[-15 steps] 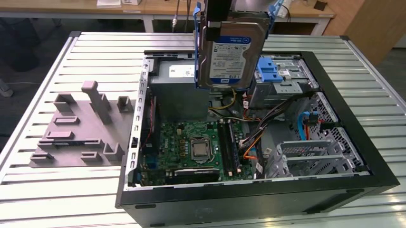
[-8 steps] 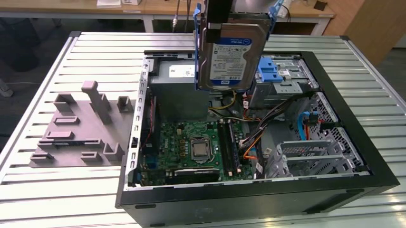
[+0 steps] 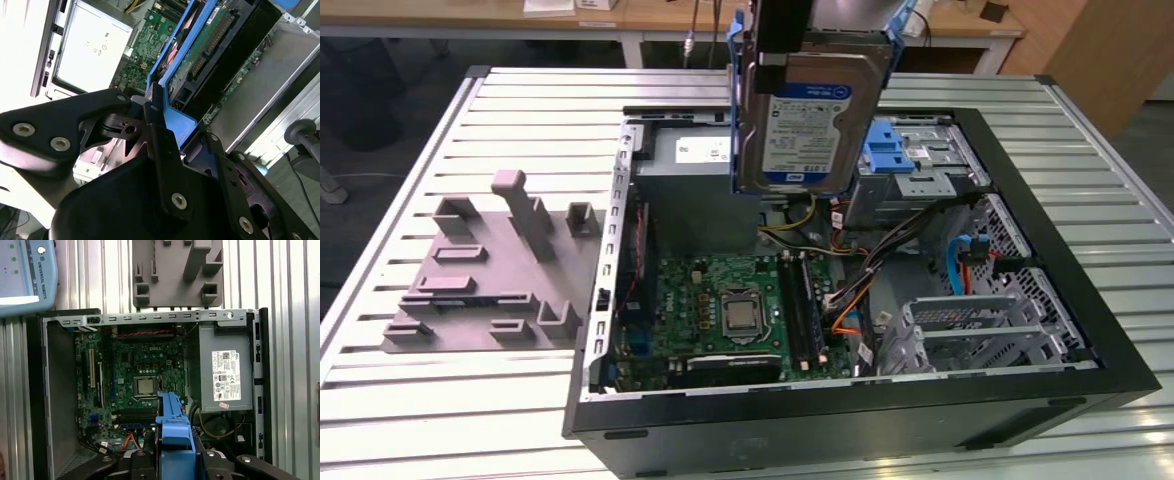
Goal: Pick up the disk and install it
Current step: 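Insert the disk into the insertion slot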
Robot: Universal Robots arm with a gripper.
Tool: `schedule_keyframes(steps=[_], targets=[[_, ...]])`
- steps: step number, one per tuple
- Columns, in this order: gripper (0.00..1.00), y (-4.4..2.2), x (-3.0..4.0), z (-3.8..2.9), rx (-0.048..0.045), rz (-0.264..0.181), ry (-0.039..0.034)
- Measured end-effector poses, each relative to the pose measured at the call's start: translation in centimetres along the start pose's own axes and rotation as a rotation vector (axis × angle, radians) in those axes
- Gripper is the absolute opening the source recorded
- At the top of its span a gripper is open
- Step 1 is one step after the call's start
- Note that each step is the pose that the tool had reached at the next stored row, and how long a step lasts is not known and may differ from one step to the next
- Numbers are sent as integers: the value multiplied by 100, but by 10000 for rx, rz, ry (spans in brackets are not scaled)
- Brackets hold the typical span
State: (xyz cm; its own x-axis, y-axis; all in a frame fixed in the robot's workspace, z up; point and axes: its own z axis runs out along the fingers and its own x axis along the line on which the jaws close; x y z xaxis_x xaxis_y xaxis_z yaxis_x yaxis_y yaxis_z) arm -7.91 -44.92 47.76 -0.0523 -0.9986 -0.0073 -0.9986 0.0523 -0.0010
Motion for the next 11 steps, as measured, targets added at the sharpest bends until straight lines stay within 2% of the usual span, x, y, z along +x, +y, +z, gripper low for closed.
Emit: schedule_keyframes(steps=[11], targets=[[37,-13,174,3,0,0,0]])
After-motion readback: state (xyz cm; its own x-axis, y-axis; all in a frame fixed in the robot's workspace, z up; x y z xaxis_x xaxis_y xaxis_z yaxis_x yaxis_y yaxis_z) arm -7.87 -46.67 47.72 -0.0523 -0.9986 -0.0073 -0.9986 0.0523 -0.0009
